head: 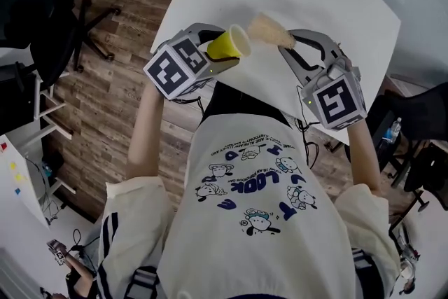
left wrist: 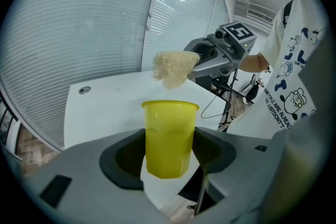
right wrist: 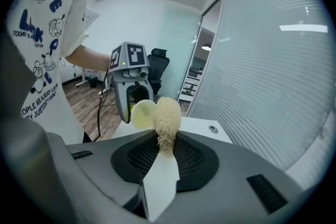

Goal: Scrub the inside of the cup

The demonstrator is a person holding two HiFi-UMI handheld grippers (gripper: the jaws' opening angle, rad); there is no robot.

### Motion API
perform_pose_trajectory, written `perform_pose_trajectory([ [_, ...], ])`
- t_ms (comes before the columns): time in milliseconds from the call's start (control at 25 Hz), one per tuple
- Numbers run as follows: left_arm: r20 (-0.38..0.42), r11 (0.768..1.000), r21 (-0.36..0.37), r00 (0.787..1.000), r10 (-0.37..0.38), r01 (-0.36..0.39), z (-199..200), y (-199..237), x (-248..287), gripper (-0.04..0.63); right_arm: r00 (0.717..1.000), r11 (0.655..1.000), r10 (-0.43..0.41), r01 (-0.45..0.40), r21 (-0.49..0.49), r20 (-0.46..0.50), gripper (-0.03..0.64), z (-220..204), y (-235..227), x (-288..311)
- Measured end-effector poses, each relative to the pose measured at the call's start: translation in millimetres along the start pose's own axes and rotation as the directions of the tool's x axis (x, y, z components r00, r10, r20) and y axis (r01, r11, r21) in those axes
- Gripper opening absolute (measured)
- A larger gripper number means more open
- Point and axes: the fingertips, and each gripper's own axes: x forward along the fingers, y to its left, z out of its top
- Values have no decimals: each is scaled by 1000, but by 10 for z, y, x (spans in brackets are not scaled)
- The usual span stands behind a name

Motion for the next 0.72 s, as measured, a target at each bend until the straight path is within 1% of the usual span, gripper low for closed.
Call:
perform_pose_trajectory([
  [120,92,997,-47,994,66,-62,147,101,-64,302,997,990,-73,67,128,41,92,22,-176,-43],
  [200,152,993,-79,983,101,-90,250,152,-116,302,989,963,-126,104,248,74,92,17,-310,-86],
  [280,196,988,-100,971,137,-120,337,185,-170,302,978,916,-177,123,382,111,92,13,-433,-143],
  [360,226,982,-114,958,174,-151,410,209,-218,302,962,854,-233,131,504,144,92,33,-537,-203],
  [400,238,979,-122,953,188,-163,440,222,-233,302,953,825,-259,133,549,158,92,40,-584,-226],
  [440,252,976,-134,947,200,-170,470,238,-242,302,944,801,-281,134,583,170,92,39,-628,-243],
  [520,281,971,-160,934,220,-180,529,269,-253,302,930,767,-319,140,626,184,94,21,-698,-271],
  [600,303,965,-178,922,241,-193,574,288,-268,302,918,747,-353,161,645,179,94,-6,-742,-302],
  [720,313,958,-182,911,270,-222,607,294,-274,302,905,728,-395,203,655,159,94,-50,-775,-338],
])
